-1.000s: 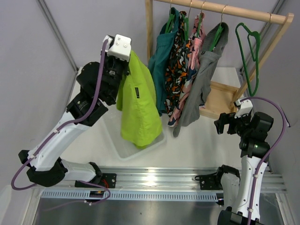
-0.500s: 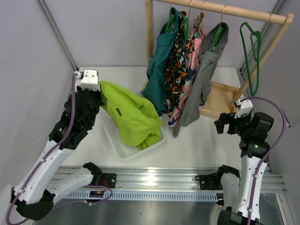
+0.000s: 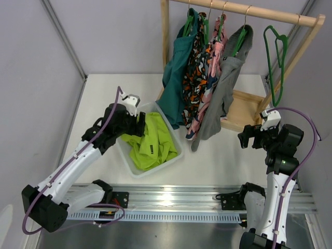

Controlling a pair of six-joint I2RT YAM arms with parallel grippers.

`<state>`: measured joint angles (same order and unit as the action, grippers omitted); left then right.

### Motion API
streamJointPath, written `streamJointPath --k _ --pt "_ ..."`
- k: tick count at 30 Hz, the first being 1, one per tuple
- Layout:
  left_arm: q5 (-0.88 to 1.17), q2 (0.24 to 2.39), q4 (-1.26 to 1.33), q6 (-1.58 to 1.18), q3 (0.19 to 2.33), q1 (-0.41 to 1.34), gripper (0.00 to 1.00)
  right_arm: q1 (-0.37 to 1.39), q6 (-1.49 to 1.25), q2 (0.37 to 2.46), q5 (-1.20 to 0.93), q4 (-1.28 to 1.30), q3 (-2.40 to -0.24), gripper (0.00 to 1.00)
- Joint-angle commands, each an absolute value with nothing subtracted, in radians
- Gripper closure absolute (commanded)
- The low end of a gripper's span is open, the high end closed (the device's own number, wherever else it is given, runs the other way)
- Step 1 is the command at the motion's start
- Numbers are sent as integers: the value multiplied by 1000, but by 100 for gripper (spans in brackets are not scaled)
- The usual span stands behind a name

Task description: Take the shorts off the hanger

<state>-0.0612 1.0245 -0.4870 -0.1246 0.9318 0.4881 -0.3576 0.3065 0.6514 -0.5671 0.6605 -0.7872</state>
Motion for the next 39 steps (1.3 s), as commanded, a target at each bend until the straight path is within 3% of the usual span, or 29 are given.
streamJointPath --k 1,5,12,18,24,31,39 --pt "64 967 -483 -118 950 483 17 -367 310 649 -598 644 -801 0" --pt "127 862 -480 -63 977 482 2 -368 368 670 -655 718 -863 1" --pt "256 654 -353 -5 844 482 1 -368 446 759 -753 908 -1029 1" --pt "145 484 -249 -18 645 482 1 -368 368 764 -720 868 -1035 0" --pt "52 382 -242 -34 607 482 1 -368 315 723 -641 807 -997 1" --pt "28 342 -242 -34 600 483 1 -368 -32 678 -333 670 -939 0" --pt "12 342 -247 -31 598 483 1 -368 -98 641 -183 630 -916 1"
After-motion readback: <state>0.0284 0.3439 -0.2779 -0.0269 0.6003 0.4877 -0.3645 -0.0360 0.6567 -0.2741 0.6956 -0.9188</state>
